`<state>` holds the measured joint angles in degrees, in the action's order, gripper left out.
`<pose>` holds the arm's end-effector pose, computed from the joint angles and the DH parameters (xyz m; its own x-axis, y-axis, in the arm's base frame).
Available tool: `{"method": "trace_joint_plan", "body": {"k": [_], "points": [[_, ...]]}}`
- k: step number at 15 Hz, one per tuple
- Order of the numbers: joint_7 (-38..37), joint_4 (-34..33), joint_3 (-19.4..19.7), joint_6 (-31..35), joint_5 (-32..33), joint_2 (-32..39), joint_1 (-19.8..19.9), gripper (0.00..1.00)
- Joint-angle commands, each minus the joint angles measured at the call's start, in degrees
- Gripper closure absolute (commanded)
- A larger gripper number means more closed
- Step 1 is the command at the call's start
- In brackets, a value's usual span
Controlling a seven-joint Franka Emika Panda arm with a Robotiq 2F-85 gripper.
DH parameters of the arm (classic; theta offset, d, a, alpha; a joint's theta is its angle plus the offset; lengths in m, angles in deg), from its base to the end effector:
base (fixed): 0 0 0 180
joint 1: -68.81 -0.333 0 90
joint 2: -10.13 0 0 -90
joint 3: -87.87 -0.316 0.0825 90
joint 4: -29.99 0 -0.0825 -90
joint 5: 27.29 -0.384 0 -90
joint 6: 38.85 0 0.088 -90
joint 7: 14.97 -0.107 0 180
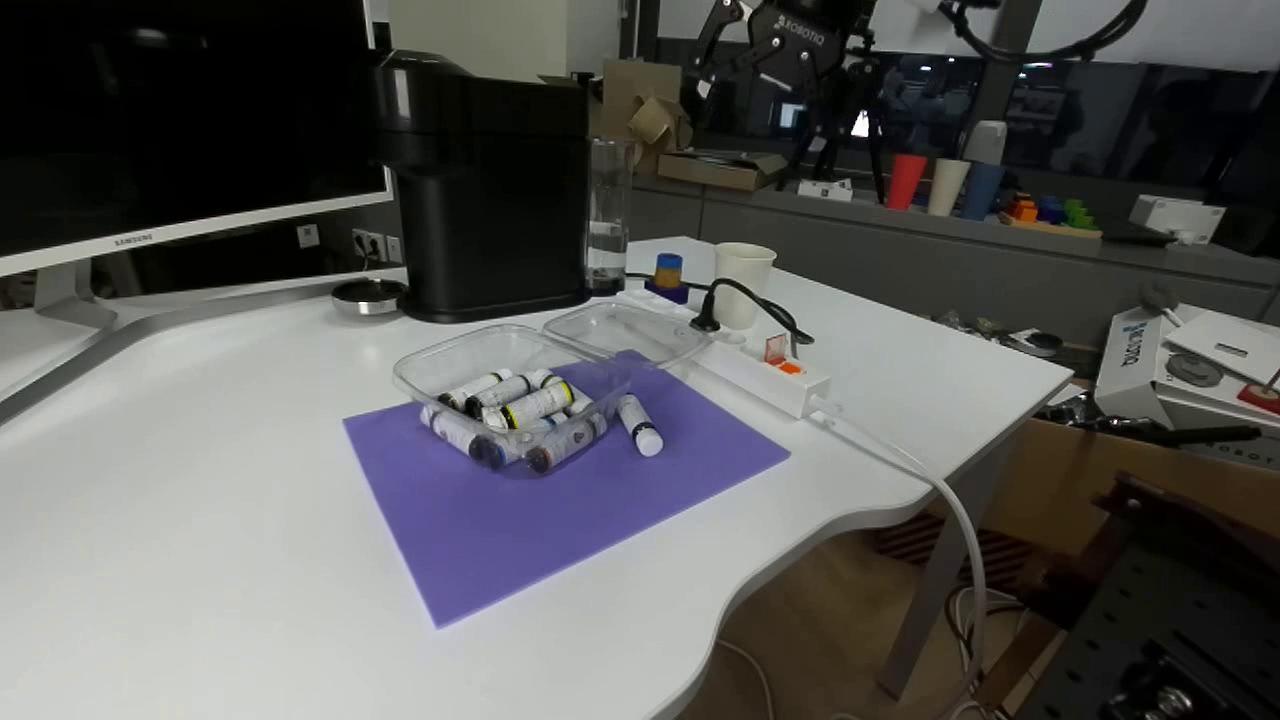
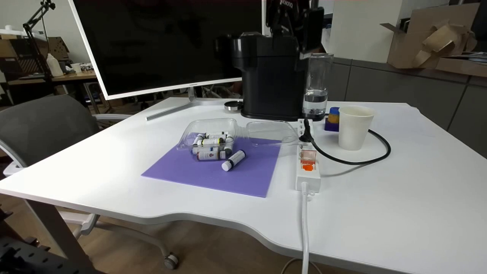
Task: Close the lid of the clear container
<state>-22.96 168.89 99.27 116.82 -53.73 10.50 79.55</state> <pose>0.4658 -0.2069 0.3311 0.5720 -0.8006 0.1784 -0.7368 -0.5971 -0.3173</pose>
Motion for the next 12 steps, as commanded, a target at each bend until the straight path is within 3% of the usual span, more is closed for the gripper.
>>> {"method": "trace_joint_plan", "body": {"k": [1, 12], "points": [[-1.5, 0.4, -0.8, 4.5, -8.5, 4.3, -0.4, 0.00], [4.6, -6.4, -4.9, 4.7, -25.7, 19.3, 1.9, 0.00]]}}
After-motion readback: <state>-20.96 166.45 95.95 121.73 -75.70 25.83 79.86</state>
